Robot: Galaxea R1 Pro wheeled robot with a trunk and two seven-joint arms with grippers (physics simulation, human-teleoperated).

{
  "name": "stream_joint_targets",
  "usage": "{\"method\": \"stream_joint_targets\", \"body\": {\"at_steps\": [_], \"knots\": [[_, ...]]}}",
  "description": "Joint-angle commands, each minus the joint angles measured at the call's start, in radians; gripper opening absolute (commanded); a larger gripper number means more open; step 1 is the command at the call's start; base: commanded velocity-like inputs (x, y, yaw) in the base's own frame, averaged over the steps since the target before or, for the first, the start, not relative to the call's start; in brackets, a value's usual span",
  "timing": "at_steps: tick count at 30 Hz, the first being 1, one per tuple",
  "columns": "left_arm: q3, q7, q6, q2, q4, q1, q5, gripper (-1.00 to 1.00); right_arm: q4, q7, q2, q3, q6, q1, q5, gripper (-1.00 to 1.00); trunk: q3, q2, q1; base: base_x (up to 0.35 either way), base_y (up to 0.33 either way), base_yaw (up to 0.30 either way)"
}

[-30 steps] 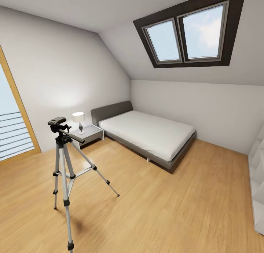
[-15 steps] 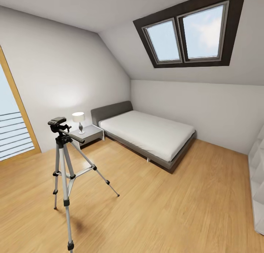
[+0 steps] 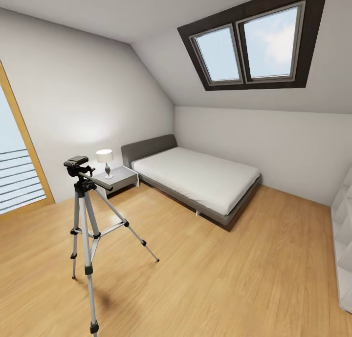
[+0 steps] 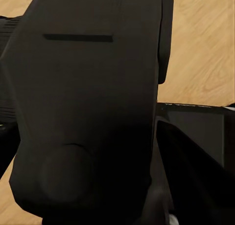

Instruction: Attach the digital camera to the camera tripod in the bedroom.

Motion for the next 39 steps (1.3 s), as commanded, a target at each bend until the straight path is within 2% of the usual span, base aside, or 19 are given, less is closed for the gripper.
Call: {"method": "stream_joint_targets", "body": {"at_steps": [1, 7, 15, 39], "knots": [[-0.008, -0.005, -0.003, -0.001, 0.001, 0.0, 0.009, -1.0, 0.003, 0.0, 0.0, -0.007, -0.007, -0.001, -0.001, 1.0, 0.0, -0.001, 0.0, 0.0, 0.0, 0.0], [-0.006, -0.006, -0.002, -0.019, 0.003, 0.0, 0.013, -1.0, 0.003, 0.0, -0.004, -0.007, -0.007, -0.001, -0.001, 1.0, 0.0, -0.001, 0.0, 0.0, 0.0, 0.065], [-0.005, -0.006, -0.003, -0.034, 0.004, 0.0, 0.015, -1.0, 0.005, 0.0, -0.004, -0.006, -0.007, -0.001, -0.001, 1.0, 0.0, -0.001, 0.0, 0.0, 0.0, 0.227], [-0.004, -0.006, -0.003, -0.034, 0.005, 0.0, 0.016, -1.0, 0.005, 0.0, -0.002, -0.006, -0.007, -0.001, 0.001, 1.0, 0.0, -0.001, 0.0, 0.0, 0.0, 0.253]]}}
